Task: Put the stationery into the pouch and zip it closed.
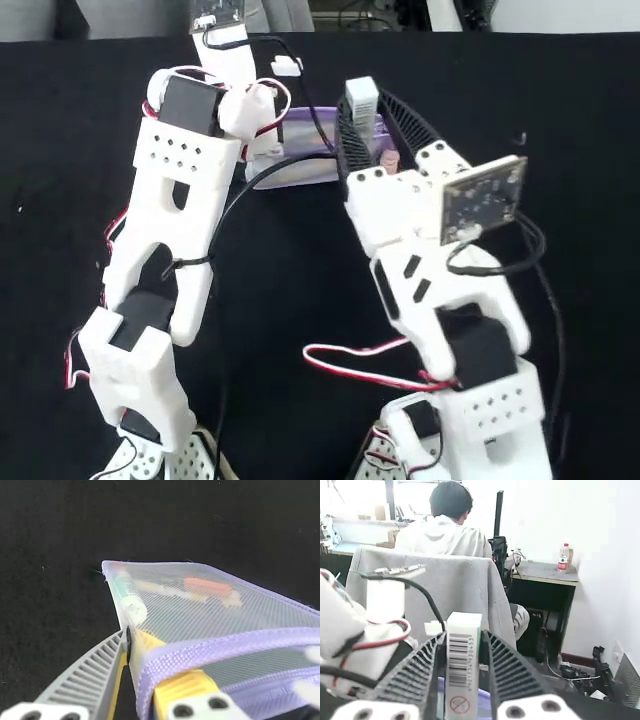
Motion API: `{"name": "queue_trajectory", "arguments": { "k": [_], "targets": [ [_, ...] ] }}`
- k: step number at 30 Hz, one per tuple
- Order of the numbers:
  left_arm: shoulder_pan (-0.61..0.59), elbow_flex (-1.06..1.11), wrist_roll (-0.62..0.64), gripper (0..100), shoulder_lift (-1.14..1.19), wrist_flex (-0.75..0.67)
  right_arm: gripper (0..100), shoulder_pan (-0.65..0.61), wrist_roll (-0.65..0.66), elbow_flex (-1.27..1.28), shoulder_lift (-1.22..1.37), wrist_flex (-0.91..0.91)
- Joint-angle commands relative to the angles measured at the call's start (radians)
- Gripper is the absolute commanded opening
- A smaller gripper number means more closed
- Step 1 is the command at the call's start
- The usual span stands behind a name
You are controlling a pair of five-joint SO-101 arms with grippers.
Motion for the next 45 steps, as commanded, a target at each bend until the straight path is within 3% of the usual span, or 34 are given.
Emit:
{"name": "queue_trajectory", "arguments": {
  "k": [1, 5, 18, 32, 45],
  "targets": [
    [0.018, 0.001, -0.002, 3, -0.038, -0.003, 1.1, -0.020, -0.018, 0.168, 0.004, -0.265],
    [0.016, -0.007, -0.002, 3, -0.037, -0.005, 1.1, -0.041, -0.018, 0.305, 0.004, -0.473],
    [0.002, 0.002, -0.002, 3, -0.032, -0.005, 1.1, -0.040, -0.072, 0.348, 0.090, -0.496],
    [-0.016, -0.008, 0.000, 3, 0.037, -0.005, 1.1, -0.008, -0.086, 0.410, 0.206, -0.781],
    [-0.024, -0.008, 0.000, 3, 0.040, -0.005, 1.1, -0.002, -0.086, 0.395, 0.260, -0.833]
  ]
}}
